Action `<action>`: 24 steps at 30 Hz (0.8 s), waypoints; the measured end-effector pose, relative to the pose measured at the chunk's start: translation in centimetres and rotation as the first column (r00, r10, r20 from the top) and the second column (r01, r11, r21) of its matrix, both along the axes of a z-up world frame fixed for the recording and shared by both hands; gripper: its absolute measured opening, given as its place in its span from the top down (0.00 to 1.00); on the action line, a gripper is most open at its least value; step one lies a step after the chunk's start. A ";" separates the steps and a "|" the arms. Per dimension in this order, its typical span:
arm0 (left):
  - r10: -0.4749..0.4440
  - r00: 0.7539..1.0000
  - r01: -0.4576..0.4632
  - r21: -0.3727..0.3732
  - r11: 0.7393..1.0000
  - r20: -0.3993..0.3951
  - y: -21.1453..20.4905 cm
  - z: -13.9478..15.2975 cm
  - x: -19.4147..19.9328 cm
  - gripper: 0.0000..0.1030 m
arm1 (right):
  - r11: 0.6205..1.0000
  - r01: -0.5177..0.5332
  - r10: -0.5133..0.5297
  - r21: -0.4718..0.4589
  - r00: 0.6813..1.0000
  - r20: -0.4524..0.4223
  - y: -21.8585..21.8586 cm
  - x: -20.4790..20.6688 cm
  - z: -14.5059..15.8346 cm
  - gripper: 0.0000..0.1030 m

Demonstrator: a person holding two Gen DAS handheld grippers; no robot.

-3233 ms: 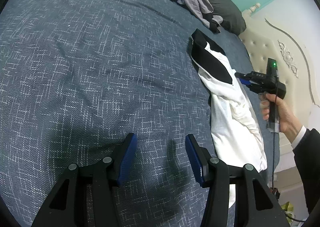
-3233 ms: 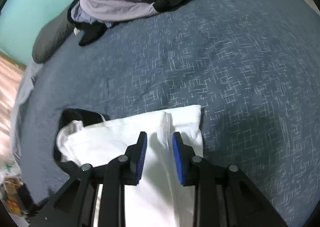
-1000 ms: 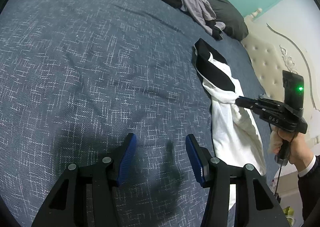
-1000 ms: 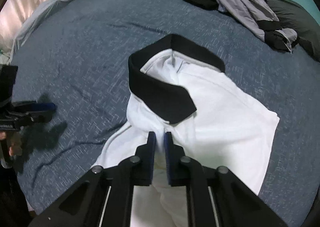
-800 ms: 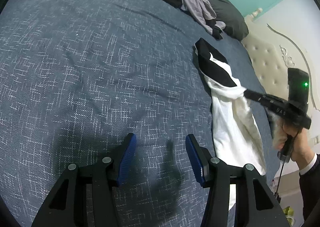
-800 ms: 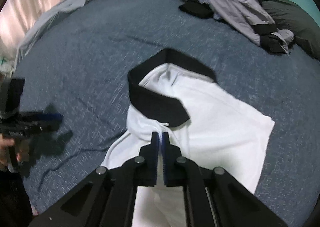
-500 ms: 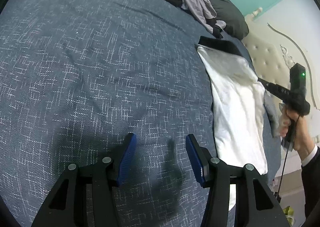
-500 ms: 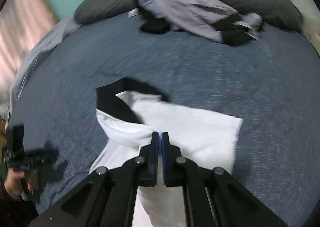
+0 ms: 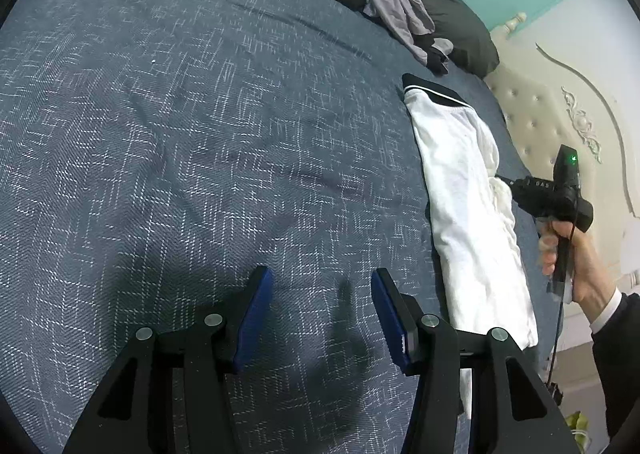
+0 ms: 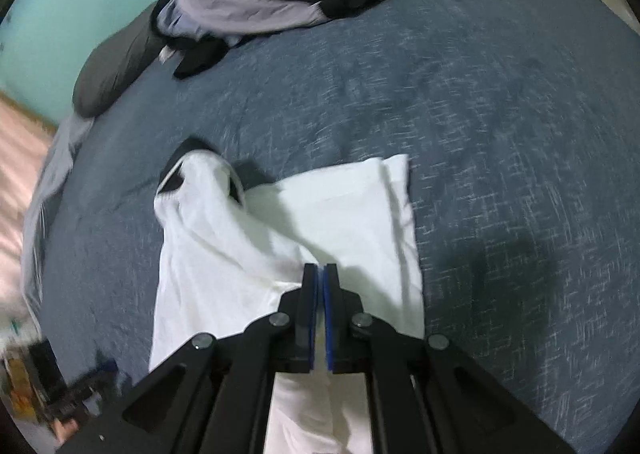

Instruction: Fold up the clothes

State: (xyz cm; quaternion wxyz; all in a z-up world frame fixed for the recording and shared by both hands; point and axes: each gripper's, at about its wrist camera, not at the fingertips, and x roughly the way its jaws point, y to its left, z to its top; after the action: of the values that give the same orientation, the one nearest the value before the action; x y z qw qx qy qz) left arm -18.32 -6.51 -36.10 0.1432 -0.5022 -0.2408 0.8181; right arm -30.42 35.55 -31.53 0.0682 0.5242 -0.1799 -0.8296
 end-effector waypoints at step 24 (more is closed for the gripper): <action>-0.080 0.997 0.080 0.007 0.997 -0.003 3.2 0.2 0.0 0.46 | 0.987 -0.071 0.079 0.144 0.996 -0.051 0.5 2.3 0.6 0.89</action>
State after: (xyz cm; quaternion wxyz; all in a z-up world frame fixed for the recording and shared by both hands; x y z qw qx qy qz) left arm -18.29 -3.26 -35.91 0.1778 -0.5097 -0.2234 0.8116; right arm -28.14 36.05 -30.90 0.0666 0.5105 -0.0985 -0.8516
